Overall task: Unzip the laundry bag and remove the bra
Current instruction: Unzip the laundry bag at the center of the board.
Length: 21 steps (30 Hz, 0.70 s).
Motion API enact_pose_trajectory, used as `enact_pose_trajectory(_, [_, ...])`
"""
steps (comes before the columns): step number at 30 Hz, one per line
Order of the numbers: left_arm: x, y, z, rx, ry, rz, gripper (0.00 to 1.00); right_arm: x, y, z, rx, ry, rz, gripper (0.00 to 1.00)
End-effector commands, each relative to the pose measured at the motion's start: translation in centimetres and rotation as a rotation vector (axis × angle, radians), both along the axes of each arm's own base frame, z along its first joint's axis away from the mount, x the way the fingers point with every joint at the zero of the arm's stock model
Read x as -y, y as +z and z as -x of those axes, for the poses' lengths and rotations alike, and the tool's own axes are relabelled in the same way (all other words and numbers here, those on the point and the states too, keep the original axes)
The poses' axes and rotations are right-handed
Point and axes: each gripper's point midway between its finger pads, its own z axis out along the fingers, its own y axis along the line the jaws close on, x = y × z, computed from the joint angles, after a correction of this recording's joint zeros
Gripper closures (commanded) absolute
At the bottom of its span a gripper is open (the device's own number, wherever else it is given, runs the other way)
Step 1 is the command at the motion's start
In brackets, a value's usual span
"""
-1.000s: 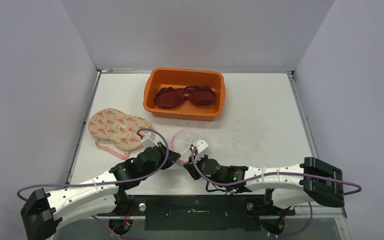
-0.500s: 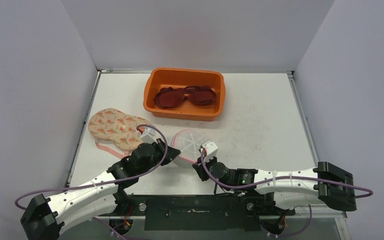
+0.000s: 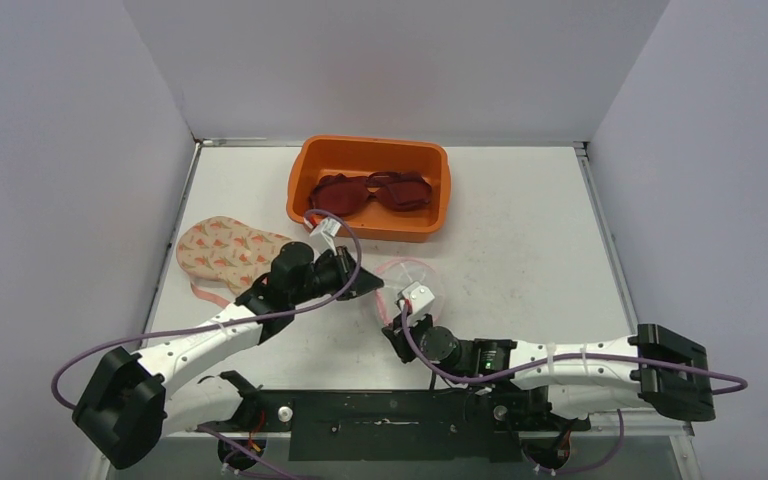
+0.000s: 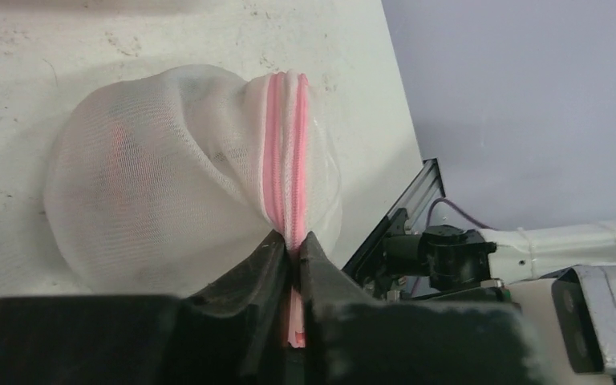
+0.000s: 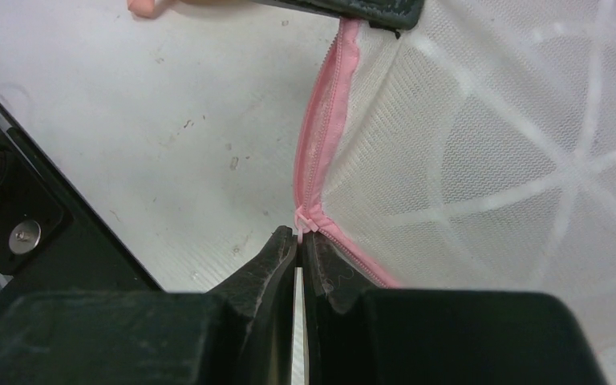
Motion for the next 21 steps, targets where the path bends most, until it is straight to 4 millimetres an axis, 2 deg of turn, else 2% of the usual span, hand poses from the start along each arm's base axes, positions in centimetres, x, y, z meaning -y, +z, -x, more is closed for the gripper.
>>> enact_pose_trajectory(1, [-0.7, 1.2, -0.3, 0.072, 0.026, 0.031, 0.77, -2.3, 2.0, 0.4, 0.009, 0.040, -0.076, 0.95])
enact_pose_trajectory(2, [-1.3, 0.6, -0.1, 0.055, 0.049, 0.015, 0.60, -2.5, 1.7, 0.5, 0.007, 0.044, -0.073, 0.95])
enact_pose_trajectory(4, [-2.6, -0.1, 0.3, 0.034, 0.101, -0.020, 0.35, -2.6, 1.5, 0.5, 0.003, 0.049, -0.071, 0.95])
enact_pose_trajectory(7, [-4.6, -1.1, 1.3, -0.011, 0.172, -0.051, 0.14, -3.0, 1.5, 0.5, 0.000, 0.058, -0.073, 0.95])
enact_pose_trajectory(8, [-5.0, -1.0, 1.7, -0.018, 0.186, -0.051, 0.12, -3.2, 1.6, 0.5, -0.001, 0.062, -0.076, 0.95])
enact_pose_trajectory(12, [-6.8, -3.0, 3.8, -0.099, 0.238, -0.122, 0.07, -4.0, 1.8, 0.6, -0.002, 0.081, -0.082, 0.95])
enact_pose_trajectory(18, [-5.3, -2.3, 6.0, -0.100, 0.260, -0.072, 0.06, -5.2, 1.7, 0.9, -0.008, 0.115, -0.082, 0.95])
enact_pose_trajectory(21, [-4.5, -2.0, 5.9, -0.095, 0.277, -0.056, 0.15, -5.7, 1.7, 1.0, -0.010, 0.130, -0.082, 0.95])
